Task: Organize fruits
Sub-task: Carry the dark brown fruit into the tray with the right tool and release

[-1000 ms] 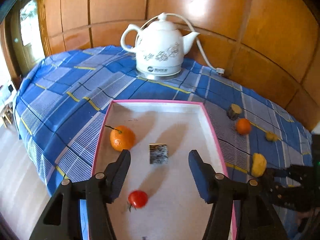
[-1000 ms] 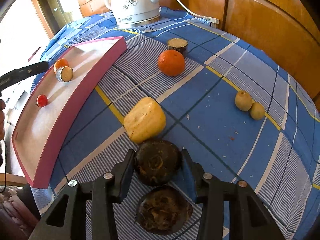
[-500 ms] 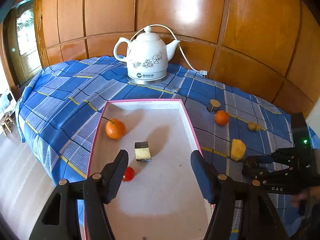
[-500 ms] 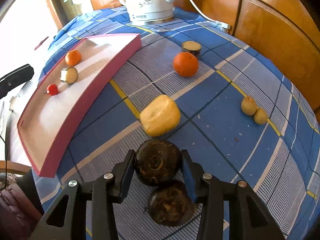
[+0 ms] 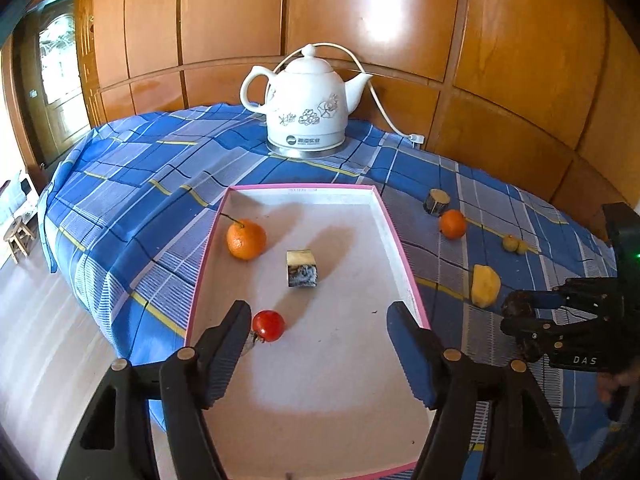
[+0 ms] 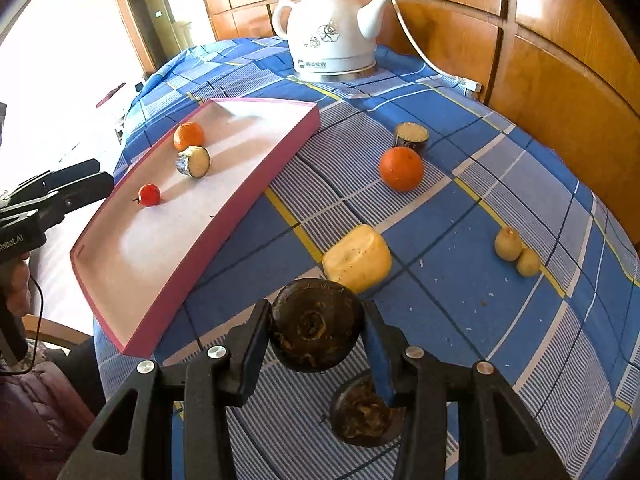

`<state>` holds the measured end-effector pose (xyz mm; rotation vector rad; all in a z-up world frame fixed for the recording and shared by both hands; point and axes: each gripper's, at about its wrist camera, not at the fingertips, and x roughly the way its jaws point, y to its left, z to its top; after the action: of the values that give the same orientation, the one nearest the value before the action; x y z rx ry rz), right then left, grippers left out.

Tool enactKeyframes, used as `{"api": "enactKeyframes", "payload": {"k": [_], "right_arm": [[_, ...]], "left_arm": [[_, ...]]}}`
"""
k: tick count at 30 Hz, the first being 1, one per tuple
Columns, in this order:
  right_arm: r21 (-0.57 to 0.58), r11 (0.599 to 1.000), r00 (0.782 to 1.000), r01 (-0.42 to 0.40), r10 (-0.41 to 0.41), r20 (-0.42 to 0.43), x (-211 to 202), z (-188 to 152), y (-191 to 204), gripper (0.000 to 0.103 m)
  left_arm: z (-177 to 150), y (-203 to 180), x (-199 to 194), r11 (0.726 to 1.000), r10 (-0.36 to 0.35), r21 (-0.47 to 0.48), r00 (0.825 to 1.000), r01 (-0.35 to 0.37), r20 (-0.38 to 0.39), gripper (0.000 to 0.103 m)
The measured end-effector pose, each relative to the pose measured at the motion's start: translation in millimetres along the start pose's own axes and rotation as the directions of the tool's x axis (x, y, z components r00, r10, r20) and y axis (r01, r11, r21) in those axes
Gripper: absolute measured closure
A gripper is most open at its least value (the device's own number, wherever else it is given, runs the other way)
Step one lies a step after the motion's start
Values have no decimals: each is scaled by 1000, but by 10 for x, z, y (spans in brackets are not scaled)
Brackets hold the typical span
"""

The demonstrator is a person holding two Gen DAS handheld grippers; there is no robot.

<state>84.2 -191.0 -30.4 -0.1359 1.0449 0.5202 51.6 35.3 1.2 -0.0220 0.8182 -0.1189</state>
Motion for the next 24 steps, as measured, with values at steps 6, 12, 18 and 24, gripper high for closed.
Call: {"api": "enactKeyframes", "payload": {"k": [6,12,18,24], "right_arm": [[6,1000,1000,24,-24,-7,24,14,63,58],[29,999,999,32,-33,39,-97,103,191,58],[47,999,997,4,-8,72,-133,158,423,58],[28,999,996,-27,24,88,-110,189,707,58]], "left_arm": [[-36,65,5,1000,14,-4,1000,-14,5,32],[-56,152,19,999,20,-26,1000,-20,8,29],[-90,208,28,999,22,-41,1000,-22,4,29],[-118,297,1,998,37,-57,999,-36,12,29]]}}
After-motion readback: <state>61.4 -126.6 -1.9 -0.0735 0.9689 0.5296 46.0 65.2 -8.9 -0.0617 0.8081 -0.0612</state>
